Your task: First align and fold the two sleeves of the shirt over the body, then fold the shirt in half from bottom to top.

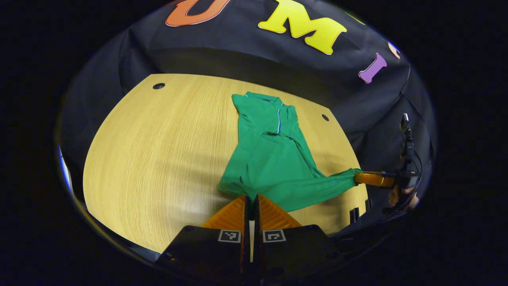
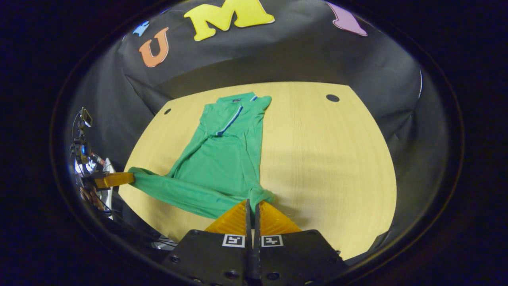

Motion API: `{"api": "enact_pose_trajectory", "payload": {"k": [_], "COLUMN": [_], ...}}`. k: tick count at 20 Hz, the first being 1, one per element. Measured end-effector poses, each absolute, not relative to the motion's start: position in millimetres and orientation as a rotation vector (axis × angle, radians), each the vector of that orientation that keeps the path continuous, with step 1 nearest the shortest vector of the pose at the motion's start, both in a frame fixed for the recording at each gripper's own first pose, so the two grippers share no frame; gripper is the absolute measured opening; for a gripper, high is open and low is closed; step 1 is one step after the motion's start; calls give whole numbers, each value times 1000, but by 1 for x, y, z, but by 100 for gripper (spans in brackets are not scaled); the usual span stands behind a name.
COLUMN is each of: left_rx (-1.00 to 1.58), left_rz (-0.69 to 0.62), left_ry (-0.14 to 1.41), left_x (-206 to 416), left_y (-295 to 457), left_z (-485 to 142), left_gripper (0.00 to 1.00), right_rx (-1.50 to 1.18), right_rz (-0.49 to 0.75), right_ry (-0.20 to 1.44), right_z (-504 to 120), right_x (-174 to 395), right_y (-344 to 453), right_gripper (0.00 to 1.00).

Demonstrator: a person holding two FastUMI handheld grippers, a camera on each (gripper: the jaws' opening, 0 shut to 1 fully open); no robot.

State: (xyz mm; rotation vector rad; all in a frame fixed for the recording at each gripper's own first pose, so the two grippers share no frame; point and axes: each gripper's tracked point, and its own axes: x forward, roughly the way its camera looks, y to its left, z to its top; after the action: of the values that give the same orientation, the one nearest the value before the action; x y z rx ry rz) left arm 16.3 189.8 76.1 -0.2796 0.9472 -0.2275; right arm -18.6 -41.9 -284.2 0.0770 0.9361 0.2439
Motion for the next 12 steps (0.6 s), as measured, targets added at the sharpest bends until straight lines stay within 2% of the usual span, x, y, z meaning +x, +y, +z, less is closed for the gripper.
{"api": "enact_pose_trajectory", "payload": {"k": [12], "left_rx": [-278], "left_rz": [-198], "left_ry": [708], "left_x": [131], "left_y": [207], "left_z": [144], "left_gripper": [6], "right_rx": [70], "right_rz": [224], "right_ry": [760], "right_z": [-204], "right_x": [74], "right_y": [-21], "right_gripper": [1]}}
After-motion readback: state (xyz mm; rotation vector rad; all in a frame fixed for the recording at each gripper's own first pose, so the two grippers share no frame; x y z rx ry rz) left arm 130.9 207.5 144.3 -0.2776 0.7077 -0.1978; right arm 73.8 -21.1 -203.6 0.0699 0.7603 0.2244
